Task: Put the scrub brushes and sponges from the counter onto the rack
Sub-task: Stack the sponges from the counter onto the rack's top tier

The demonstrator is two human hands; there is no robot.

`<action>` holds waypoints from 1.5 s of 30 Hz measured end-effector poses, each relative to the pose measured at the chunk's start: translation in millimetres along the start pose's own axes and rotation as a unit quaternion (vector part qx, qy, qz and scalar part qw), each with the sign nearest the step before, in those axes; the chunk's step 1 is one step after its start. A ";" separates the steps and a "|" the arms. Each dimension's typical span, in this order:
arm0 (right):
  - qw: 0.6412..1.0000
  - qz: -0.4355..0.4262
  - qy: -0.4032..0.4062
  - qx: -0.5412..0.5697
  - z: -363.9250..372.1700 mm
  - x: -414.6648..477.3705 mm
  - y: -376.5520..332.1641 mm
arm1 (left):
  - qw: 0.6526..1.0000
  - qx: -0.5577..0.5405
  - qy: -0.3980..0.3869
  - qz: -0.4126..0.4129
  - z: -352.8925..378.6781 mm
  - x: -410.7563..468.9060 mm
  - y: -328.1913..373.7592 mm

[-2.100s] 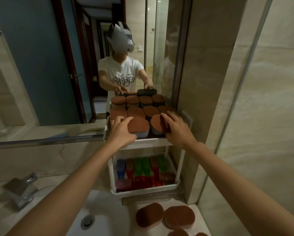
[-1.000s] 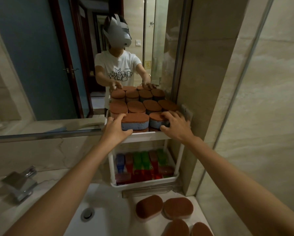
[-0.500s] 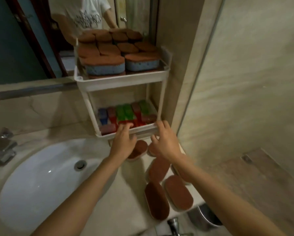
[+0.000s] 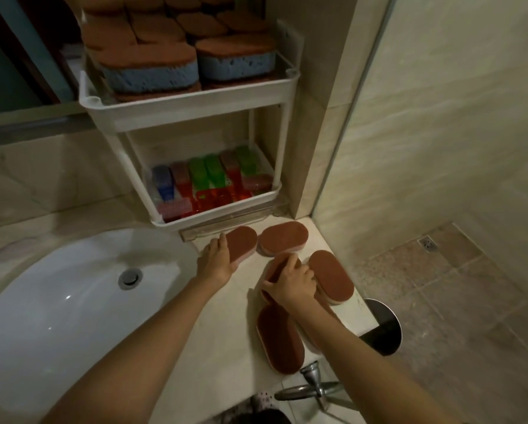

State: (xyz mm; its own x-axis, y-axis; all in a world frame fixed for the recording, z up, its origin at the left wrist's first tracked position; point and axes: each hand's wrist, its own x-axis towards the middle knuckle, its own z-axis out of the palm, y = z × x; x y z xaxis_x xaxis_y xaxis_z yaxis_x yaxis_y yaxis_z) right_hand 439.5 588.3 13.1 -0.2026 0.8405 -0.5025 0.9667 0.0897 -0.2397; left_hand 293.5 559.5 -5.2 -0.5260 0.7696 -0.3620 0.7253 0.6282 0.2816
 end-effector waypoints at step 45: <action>0.824 -0.403 0.230 0.325 -286.7 -39.1 -227.0 | 0.862 -0.218 0.457 0.013 -344.2 -42.8 0.3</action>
State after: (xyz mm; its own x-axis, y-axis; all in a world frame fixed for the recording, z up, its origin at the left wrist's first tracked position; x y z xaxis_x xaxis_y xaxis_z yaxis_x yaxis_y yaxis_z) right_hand 272.9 688.3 325.3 -0.5128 0.7751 0.3691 0.2295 0.5380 -0.8111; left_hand 163.4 566.1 316.3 -0.7870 0.4279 0.4444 0.6108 0.4397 0.6585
